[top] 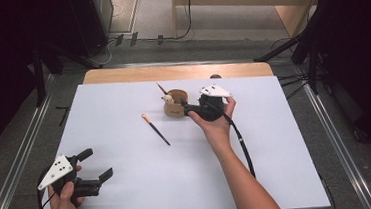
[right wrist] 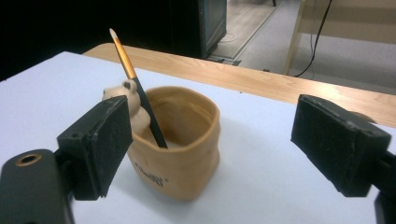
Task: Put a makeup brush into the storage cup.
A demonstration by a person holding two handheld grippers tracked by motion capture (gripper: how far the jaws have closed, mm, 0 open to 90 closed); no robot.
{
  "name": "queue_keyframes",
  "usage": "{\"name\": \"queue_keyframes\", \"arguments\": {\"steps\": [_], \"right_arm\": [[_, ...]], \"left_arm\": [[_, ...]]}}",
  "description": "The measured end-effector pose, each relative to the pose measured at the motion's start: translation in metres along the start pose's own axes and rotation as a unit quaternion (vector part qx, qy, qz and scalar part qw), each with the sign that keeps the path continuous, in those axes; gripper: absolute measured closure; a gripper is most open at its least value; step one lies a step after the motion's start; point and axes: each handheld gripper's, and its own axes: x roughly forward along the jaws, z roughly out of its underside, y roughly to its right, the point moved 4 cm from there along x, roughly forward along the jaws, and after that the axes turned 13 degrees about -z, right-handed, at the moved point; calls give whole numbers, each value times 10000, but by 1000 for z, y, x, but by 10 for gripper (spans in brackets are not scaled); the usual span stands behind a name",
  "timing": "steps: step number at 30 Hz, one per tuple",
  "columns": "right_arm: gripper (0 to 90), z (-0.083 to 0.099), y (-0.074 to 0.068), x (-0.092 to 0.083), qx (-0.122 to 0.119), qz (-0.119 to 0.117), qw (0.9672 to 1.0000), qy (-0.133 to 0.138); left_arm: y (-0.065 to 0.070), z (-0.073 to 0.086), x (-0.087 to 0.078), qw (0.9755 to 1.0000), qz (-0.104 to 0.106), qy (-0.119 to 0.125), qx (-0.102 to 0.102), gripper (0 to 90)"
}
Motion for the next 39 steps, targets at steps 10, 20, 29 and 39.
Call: {"name": "queue_keyframes", "arguments": {"steps": [10, 20, 29, 39], "right_arm": [[67, 14, 6, -37, -57, -91, 9999, 136], [28, 27, 15, -71, -86, -143, 9996, 231], [13, 39, 21, -95, -82, -170, 9994, 276], [0, 54, 33, -123, -72, -124, 9993, 339]], "left_arm": [[2, 1, 2, 10000, -8, -32, 25, 0], [2, 1, 3, 10000, -20, -47, 40, 0], [0, 0, 1, 10000, -53, -18, 9, 0], [0, 0, 2, 10000, -60, -19, 2, 0]]}}
